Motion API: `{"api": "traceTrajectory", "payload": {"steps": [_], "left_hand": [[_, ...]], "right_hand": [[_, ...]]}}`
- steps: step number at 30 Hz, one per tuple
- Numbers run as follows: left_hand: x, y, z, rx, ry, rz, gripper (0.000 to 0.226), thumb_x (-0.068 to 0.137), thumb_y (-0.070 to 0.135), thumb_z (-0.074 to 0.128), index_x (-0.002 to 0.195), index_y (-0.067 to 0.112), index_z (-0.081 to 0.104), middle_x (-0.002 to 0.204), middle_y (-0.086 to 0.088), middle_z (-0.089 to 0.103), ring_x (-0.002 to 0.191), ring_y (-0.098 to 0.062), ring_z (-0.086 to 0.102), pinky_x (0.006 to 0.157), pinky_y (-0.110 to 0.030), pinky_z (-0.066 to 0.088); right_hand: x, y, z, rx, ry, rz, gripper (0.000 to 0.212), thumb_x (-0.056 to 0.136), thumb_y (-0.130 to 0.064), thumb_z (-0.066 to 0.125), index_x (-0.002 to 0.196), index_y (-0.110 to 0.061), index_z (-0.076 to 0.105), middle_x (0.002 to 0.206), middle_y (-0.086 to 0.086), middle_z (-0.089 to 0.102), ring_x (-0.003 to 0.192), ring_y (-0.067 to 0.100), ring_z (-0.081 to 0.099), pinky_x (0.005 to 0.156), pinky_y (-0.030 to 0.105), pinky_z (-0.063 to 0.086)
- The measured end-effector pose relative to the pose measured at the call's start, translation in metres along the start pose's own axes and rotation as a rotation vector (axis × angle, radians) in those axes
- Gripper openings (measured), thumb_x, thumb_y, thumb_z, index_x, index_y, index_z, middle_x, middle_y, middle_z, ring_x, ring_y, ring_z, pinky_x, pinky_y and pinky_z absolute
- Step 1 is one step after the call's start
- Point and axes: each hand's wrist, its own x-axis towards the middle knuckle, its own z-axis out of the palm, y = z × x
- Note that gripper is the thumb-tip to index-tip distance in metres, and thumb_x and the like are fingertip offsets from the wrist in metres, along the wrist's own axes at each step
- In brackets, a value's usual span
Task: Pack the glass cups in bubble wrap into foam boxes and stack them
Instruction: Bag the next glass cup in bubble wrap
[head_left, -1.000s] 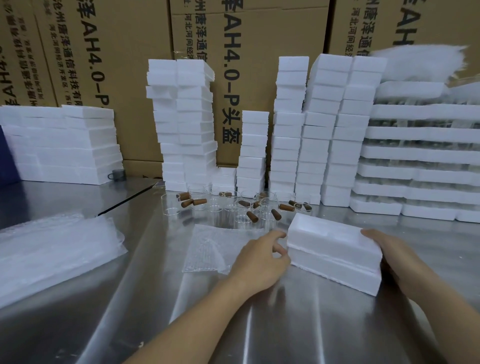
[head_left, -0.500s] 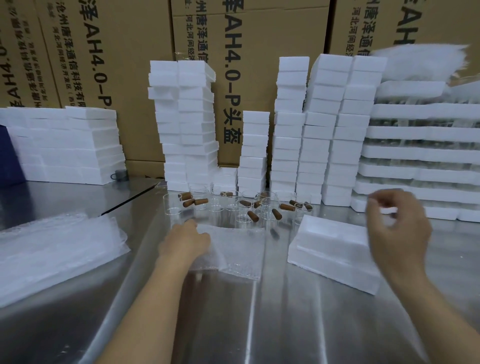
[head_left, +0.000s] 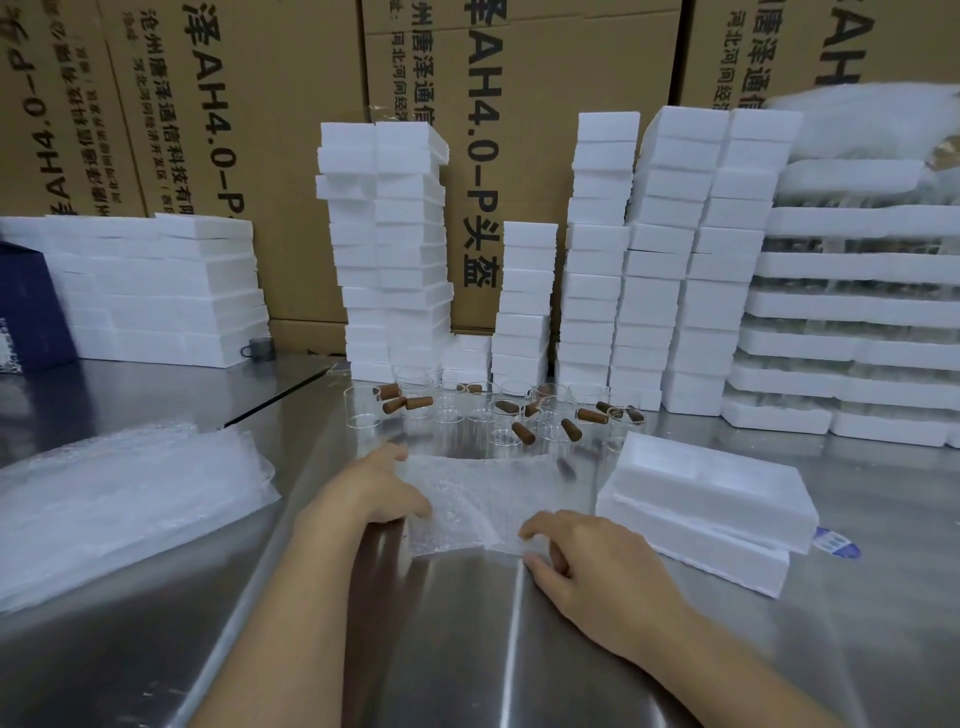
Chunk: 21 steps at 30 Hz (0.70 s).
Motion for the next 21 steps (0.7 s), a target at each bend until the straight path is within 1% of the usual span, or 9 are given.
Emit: {"api": "traceTrajectory", "payload": {"steps": [3,4,6,8,11,13,16,18,21], "left_hand": [[-0.004,0.002,0.0,0.04,-0.054,0.033,0.109,0.075,0.03,0.096,0.164,0.039,0.033,0.163,-0.005,0.044,0.135,-0.028,0.055,0.108,-0.037,0.048],[-0.004,0.003,0.002,0.05,-0.057,0.043,0.109,0.075,0.027,0.096,0.163,0.04,0.033,0.158,-0.006,0.049,0.131,-0.028,0.058,0.109,-0.039,0.051],[-0.003,0.003,0.005,0.06,-0.054,0.057,0.105,0.076,0.018,0.093,0.161,0.04,0.036,0.137,-0.007,0.064,0.116,-0.027,0.068,0.104,-0.042,0.057],[0.0,0.002,0.005,0.02,-0.038,0.048,0.101,0.076,0.009,0.09,0.159,0.039,0.039,0.123,-0.007,0.067,0.107,-0.027,0.072,0.101,-0.044,0.059],[0.002,-0.002,0.001,-0.031,0.045,0.019,0.095,0.079,0.0,0.082,0.157,0.035,0.041,0.141,-0.012,0.057,0.117,-0.032,0.064,0.101,-0.043,0.057],[0.002,-0.003,-0.001,-0.016,0.12,0.022,0.086,0.083,0.002,0.076,0.156,0.034,0.043,0.146,-0.012,0.054,0.118,-0.031,0.061,0.093,-0.039,0.056],[0.0,-0.003,-0.001,-0.019,0.191,0.036,0.079,0.086,0.007,0.067,0.156,0.035,0.042,0.139,-0.006,0.056,0.113,-0.027,0.061,0.087,-0.037,0.056],[-0.003,0.0,-0.001,0.079,0.281,0.084,0.076,0.089,0.014,0.064,0.157,0.037,0.039,0.133,-0.003,0.056,0.116,-0.027,0.06,0.085,-0.038,0.052],[-0.01,0.015,0.011,0.119,0.425,0.267,0.065,0.096,0.021,0.062,0.156,0.038,0.043,0.15,0.0,0.055,0.135,-0.027,0.054,0.102,-0.045,0.05]], "right_hand": [[0.0,0.003,-0.001,-0.009,0.013,0.053,0.02,0.098,-0.051,0.047,0.116,-0.043,0.053,0.073,-0.021,0.042,0.079,0.004,0.046,0.066,0.03,0.036],[0.0,0.004,-0.001,-0.019,0.009,0.062,0.017,0.099,-0.049,0.048,0.111,-0.04,0.055,0.075,-0.02,0.045,0.079,0.005,0.049,0.066,0.03,0.037],[0.0,0.004,-0.002,-0.027,0.002,0.076,0.012,0.101,-0.044,0.047,0.106,-0.038,0.057,0.082,-0.019,0.052,0.085,0.009,0.056,0.068,0.03,0.041],[0.001,0.003,-0.003,-0.04,-0.008,0.082,0.011,0.103,-0.041,0.046,0.104,-0.037,0.056,0.092,-0.016,0.058,0.09,0.011,0.06,0.071,0.032,0.044],[0.0,0.002,-0.004,-0.055,-0.018,0.08,0.012,0.105,-0.04,0.043,0.103,-0.036,0.054,0.101,-0.013,0.062,0.093,0.014,0.061,0.074,0.034,0.046],[0.0,0.002,-0.004,-0.059,-0.021,0.077,0.013,0.105,-0.04,0.042,0.103,-0.035,0.054,0.103,-0.013,0.063,0.094,0.015,0.061,0.077,0.036,0.049],[0.0,0.002,-0.004,-0.048,-0.015,0.076,0.013,0.105,-0.04,0.043,0.103,-0.035,0.055,0.1,-0.013,0.062,0.092,0.014,0.061,0.078,0.036,0.05],[0.0,0.003,-0.004,-0.028,-0.01,0.082,0.012,0.103,-0.041,0.044,0.103,-0.035,0.055,0.09,-0.015,0.057,0.087,0.013,0.059,0.074,0.035,0.049],[-0.002,0.002,-0.004,-0.009,-0.004,0.094,0.01,0.102,-0.042,0.045,0.106,-0.037,0.053,0.082,-0.017,0.05,0.08,0.009,0.053,0.071,0.033,0.046]]}}
